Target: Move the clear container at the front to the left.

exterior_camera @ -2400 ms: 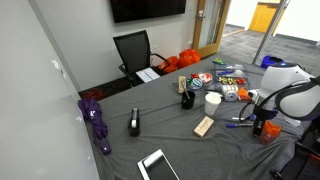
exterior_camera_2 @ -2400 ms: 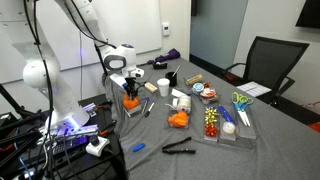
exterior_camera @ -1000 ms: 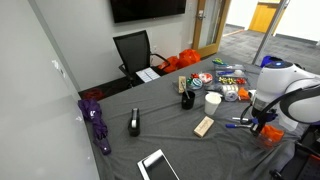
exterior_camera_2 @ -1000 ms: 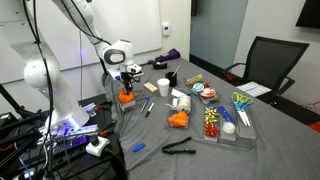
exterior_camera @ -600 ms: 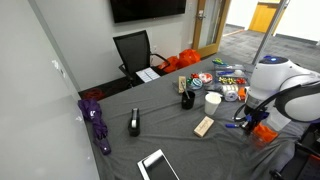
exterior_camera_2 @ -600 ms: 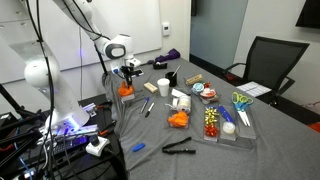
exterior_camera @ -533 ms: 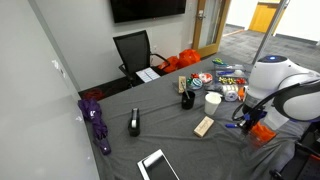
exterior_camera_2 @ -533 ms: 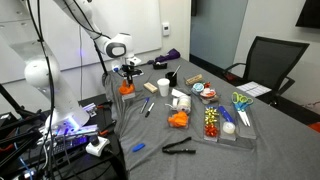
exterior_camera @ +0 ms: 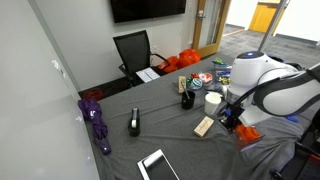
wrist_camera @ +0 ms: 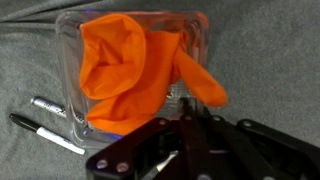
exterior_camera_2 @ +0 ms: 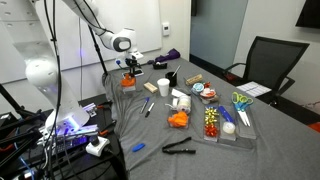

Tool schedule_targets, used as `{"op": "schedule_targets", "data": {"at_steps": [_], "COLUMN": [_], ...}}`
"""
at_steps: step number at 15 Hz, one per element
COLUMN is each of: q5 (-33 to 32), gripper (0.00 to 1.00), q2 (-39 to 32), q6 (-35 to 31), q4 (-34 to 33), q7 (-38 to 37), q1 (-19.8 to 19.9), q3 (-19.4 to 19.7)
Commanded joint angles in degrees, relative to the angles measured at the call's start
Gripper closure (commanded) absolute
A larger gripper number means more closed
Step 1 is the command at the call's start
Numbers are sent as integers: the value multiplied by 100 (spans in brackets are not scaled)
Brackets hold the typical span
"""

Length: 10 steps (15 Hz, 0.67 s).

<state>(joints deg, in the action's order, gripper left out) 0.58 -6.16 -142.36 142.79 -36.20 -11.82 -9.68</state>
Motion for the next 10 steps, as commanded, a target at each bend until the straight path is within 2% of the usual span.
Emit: {"op": "schedule_targets", "data": {"at_steps": [1, 8, 9, 10], "q5": [-17, -89, -93, -84], "gripper": [98, 98, 74, 66], "q2": [-638, -1444, -1487, -1514], "q6": [377, 232, 258, 301], "q4": [-653, -1310, -1357, -1397], "q7": [-592, -1402, -1453, -1457], "q1": [-163, -421, -449, -465], "q3": [33, 251, 280, 297]}}
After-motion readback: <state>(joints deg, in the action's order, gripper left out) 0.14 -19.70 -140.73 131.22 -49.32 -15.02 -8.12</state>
